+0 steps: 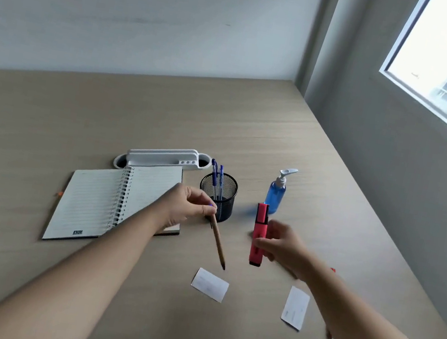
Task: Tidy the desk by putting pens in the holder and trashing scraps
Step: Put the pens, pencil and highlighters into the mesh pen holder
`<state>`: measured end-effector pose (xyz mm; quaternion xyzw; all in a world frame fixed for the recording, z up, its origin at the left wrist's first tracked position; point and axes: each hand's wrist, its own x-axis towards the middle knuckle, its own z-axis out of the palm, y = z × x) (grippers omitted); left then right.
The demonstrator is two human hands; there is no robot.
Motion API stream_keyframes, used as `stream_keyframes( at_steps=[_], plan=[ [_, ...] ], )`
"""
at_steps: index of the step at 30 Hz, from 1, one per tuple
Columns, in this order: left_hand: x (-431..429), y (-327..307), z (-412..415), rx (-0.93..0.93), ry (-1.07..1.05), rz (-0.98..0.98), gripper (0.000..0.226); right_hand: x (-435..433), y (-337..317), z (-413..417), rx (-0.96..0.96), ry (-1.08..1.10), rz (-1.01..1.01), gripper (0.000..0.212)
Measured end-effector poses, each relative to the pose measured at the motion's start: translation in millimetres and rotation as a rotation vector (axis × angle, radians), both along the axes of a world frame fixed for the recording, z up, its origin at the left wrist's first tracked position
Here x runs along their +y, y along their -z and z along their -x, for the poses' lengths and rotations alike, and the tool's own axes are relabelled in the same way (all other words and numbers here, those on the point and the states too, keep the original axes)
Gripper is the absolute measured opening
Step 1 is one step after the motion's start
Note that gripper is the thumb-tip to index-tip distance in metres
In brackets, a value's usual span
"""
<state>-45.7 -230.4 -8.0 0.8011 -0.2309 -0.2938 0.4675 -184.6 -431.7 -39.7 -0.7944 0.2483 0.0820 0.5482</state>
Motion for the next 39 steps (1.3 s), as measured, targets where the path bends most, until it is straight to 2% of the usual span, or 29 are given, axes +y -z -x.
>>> stream_keyframes(
  at_steps=[4,7,11,14,23,28,34,36,39],
  plan=[
    [-1,-46,-30,-0.150,-0.132,0.096,0.007,1,-45,-41,-0.159,-0.014,0.048,0.022],
    [-6,-76,-56,-0.332,-0.243,0.143,0.014,5,-76,-76,-0.245,0.006,0.158,0.008],
    [-19,-91,-74,-0.497,-0.311,0.135,0.016,12,-89,-109,-0.254,0.009,0.361,0.005],
    [-28,-77,-79,-0.506,-0.282,0.057,0.013,15,-82,-124,-0.196,-0.080,0.549,0.012],
    [-31,-15,-94,-0.357,-0.288,-0.087,0.014,13,-36,-156,-0.060,-0.281,0.690,0.018],
    [-31,-5,-100,-0.434,-0.341,-0.075,0.031,7,-23,-154,-0.154,-0.163,0.660,0.029],
    [-30,-19,-78,-0.628,-0.482,0.034,0.018,-3,-27,-120,-0.305,0.038,0.589,0.014],
    [-35,-23,-61,-0.738,-0.424,0.061,0.011,-18,-29,-102,-0.314,0.140,0.589,0.013],
    [-63,-13,-9,-0.805,-0.186,0.059,0.007,-54,-21,-47,-0.192,0.281,0.607,0.013]
  ],
)
